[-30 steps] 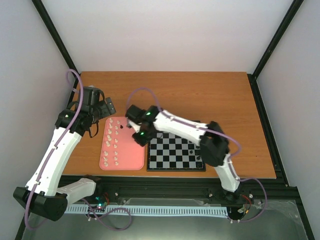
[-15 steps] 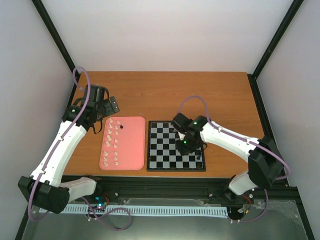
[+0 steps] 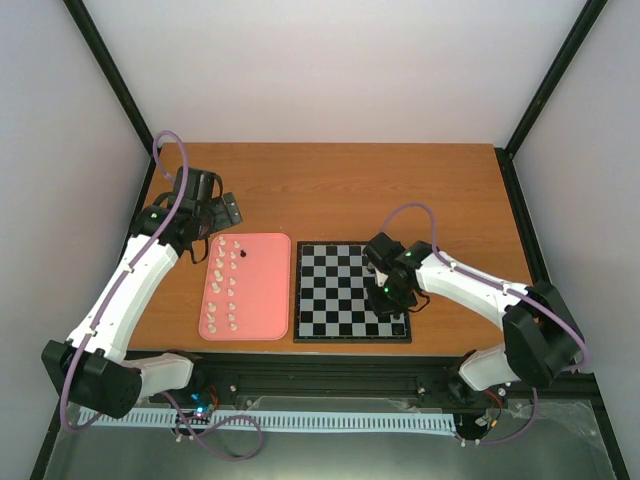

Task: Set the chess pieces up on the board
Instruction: Place the chess piece on the chessboard.

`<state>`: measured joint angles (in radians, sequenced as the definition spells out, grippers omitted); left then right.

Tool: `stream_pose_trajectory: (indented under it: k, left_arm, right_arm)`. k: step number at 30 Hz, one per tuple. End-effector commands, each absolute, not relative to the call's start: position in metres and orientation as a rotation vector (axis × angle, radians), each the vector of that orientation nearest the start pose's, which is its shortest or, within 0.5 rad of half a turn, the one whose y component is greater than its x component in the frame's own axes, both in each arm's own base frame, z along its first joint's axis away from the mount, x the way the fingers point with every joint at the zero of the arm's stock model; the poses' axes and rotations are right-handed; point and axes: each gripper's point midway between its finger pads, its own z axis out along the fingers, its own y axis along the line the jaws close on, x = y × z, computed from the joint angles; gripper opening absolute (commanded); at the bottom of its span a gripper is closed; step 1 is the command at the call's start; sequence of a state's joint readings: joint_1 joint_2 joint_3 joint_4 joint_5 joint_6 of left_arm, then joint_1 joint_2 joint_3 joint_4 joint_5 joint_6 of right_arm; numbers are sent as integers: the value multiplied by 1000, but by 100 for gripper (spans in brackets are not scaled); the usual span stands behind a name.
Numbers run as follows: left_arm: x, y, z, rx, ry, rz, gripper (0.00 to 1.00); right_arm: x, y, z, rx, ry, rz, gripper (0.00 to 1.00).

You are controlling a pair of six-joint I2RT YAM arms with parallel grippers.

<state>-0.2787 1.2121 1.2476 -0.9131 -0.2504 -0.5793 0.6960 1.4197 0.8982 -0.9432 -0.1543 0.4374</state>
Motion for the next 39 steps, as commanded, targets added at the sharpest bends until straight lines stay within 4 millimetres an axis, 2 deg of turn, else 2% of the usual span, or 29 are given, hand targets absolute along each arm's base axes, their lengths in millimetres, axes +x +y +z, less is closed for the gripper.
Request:
stream_pose_trajectory:
  k: [1,11,23,35,39]
  left_arm:
    - [328,-49,249,-471,2346,-101,100]
    - [325,-47,249,-478,2346,-91,100]
    - [328,-48,250,-472,2347,-97,100]
    - [327,-48,249,-469,2350,-95,100]
    - [325,-47,250,-469,2348,-94,100]
  right_arm:
    - [180,179,57,-394,3086,297,7]
    - [181,162,47,-364,3105,175,8]
    - [181,164,40,-371,3123,171,13]
    - [180,171,46,-386,3110,243,22]
    - [185,177,64,-398,3075,279,23]
